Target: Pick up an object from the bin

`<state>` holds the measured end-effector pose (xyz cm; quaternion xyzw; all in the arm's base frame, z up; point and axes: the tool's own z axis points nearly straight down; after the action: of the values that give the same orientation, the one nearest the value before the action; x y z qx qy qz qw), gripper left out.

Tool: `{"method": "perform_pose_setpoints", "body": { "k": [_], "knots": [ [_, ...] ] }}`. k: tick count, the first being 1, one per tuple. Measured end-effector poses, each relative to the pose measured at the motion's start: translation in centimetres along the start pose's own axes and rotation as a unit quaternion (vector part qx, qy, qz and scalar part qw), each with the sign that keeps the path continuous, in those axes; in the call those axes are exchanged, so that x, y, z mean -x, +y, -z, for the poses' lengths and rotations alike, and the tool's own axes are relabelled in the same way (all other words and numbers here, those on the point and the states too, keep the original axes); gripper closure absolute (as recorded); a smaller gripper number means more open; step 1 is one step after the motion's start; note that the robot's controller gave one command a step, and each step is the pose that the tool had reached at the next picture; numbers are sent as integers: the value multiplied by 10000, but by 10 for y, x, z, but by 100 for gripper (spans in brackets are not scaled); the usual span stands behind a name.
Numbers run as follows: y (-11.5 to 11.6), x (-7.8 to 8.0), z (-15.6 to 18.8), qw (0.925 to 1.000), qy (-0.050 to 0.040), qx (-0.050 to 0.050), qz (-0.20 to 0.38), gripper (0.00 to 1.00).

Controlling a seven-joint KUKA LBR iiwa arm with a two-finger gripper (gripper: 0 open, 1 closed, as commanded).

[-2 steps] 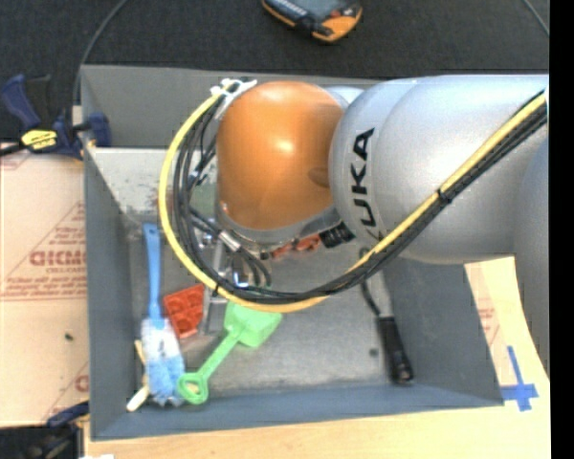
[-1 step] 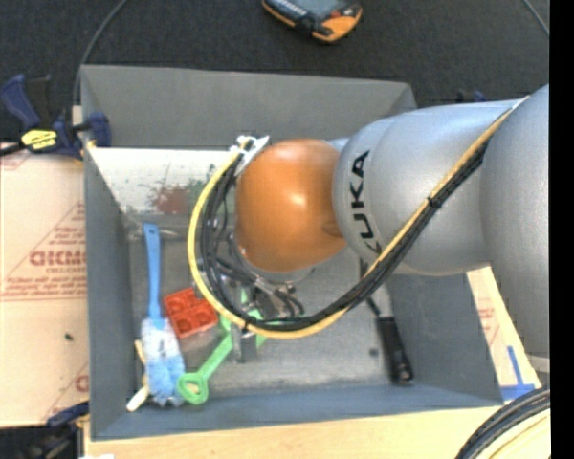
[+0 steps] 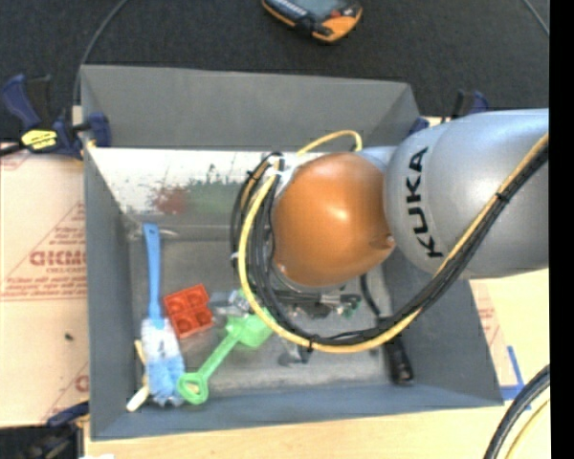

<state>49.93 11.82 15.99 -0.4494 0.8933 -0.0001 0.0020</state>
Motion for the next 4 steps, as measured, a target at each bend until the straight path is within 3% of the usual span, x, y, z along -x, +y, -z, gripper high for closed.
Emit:
{"method": "perform_pose_setpoints", "body": {
  "k": [1,2,3,4],
  "knots": [
    [5,9,-56,9998,25,27,-174,0],
    [8,53,-90,9731,-22,-35,2304,0],
    [-44,7,-89,9988,-8,1,491,100],
    [-44,7,-89,9988,-9,4,488,100]
  ]
}}
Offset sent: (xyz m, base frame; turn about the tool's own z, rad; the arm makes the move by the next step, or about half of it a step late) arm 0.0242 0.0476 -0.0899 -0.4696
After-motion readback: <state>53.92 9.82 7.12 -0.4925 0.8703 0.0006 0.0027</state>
